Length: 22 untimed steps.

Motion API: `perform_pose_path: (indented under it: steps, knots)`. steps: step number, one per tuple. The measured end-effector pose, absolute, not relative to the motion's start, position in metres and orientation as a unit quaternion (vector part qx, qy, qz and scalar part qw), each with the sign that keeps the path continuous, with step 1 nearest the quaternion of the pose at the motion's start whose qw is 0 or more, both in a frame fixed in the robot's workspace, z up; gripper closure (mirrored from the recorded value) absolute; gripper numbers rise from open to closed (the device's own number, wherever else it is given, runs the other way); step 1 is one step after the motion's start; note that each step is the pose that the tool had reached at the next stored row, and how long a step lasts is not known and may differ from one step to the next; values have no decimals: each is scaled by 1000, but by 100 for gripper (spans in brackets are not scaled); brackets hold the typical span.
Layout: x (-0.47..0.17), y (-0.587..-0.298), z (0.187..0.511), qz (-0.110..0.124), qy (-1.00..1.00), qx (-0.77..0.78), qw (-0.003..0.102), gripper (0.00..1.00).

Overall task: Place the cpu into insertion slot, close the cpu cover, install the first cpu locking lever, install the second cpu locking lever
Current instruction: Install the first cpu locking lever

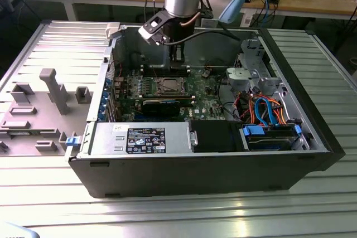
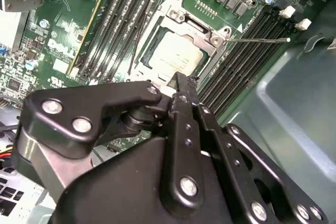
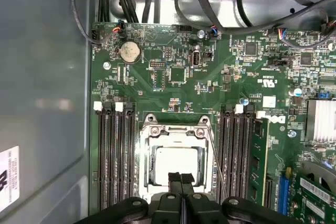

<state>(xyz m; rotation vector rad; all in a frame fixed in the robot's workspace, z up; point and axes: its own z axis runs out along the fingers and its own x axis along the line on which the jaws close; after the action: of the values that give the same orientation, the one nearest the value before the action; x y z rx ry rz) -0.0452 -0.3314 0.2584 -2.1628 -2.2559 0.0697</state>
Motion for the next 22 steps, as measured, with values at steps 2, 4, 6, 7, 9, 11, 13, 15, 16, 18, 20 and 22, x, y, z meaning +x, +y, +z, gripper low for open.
perform_pose_path:
  steps: [2, 4, 6, 7, 9, 11, 13, 15, 16, 18, 20, 22]
  knots:
    - [-45, -331, 258, 21, -722, -692, 9, 89]
    - [-45, -331, 258, 21, -722, -692, 9, 89]
    - [-45, -331, 258, 21, -724, -690, 9, 89]
    - [-45, -331, 258, 21, -726, -687, 9, 89]
    - [-45, -331, 258, 21, -730, -683, 9, 89]
    - [-45, -331, 258, 21, -735, -677, 8, 89]
    - [-45, -331, 258, 21, -743, -669, 8, 89]
    - [-45, -331, 258, 22, -750, -661, 8, 89]
    - [-45, -331, 258, 22, -754, -657, 8, 89]
    - [-45, -331, 258, 22, -761, -649, 8, 89]
    - [-45, -331, 258, 22, -771, -636, 7, 89]
    - [-45, -331, 258, 22, -779, -626, 7, 89]
